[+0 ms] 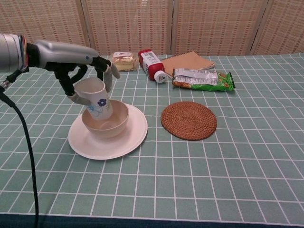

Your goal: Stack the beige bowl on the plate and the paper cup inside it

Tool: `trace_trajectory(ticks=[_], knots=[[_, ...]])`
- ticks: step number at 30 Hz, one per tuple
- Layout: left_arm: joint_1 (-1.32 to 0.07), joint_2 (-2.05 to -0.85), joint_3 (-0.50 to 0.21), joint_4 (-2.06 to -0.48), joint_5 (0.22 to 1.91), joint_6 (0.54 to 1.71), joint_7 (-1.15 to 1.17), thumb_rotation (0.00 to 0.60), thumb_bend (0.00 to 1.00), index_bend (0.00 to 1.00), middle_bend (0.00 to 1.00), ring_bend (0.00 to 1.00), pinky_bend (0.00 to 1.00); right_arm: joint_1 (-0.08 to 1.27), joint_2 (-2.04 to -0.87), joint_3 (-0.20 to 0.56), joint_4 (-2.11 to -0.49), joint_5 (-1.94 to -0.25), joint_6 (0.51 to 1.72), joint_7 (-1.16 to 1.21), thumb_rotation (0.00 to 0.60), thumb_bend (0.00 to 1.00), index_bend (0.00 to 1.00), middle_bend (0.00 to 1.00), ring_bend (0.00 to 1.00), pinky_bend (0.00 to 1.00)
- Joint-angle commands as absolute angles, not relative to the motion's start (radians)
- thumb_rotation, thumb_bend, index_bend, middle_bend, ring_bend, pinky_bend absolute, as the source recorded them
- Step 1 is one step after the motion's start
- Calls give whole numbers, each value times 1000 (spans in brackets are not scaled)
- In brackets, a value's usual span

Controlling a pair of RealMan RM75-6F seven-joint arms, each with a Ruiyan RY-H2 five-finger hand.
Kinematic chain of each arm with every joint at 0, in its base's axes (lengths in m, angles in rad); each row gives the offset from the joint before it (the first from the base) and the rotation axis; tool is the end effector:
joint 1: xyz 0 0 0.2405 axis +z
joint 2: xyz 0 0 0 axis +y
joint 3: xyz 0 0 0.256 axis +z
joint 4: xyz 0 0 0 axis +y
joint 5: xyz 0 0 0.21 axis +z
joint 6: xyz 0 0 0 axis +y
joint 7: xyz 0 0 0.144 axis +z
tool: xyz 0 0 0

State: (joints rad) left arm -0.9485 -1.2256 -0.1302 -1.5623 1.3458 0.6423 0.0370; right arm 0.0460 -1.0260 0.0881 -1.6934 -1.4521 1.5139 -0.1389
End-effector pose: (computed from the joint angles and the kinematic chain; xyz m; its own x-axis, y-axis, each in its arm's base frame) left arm -0.1119 0.3714 0.0415 0.6339 0.3236 0.7024 0.6964 -0.6338 -0.3365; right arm -0.3092 -0.1758 0.1926 0.5245 0.0399 0.8505 -0.8505 0.0715 0.5211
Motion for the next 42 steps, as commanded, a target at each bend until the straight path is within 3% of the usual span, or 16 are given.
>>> trace_trajectory(ticks=[1, 9, 15, 20, 23, 26, 42], knots=[[-965, -1249, -125, -1547, 1311, 622, 77, 600, 239, 384, 164, 284, 646, 44, -1028, 87, -1689, -1452, 1515, -134, 600, 263, 196, 254, 198, 262], [-985, -1290, -108, -1530, 1196, 612, 199, 600, 239, 355, 164, 258, 614, 41, -1030, 86, -1677, -1452, 1516, -121, 600, 263, 196, 254, 198, 262], [-994, -1303, -100, -1535, 1121, 618, 243, 600, 239, 313, 150, 205, 537, 38, -1031, 86, -1673, -1450, 1518, -116, 600, 263, 196, 254, 198, 262], [-1006, -1295, -85, -1549, 1067, 613, 283, 600, 239, 176, 19, 73, 395, 34, -1033, 87, -1670, -1448, 1524, -113, 600, 263, 196, 254, 198, 262], [-1005, -1278, -77, -1582, 1046, 627, 299, 600, 239, 80, 0, 4, 304, 34, -1035, 87, -1667, -1448, 1522, -111, 600, 263, 196, 254, 198, 262], [-1000, -1263, -72, -1608, 1045, 645, 305, 600, 239, 41, 0, 0, 271, 36, -1037, 88, -1665, -1449, 1521, -109, 600, 263, 196, 254, 198, 262], [-845, -1106, -95, -1687, 1092, 857, 179, 600, 239, 60, 0, 0, 242, 40, -1028, 93, -1668, -1446, 1514, -106, 600, 263, 196, 254, 198, 262]])
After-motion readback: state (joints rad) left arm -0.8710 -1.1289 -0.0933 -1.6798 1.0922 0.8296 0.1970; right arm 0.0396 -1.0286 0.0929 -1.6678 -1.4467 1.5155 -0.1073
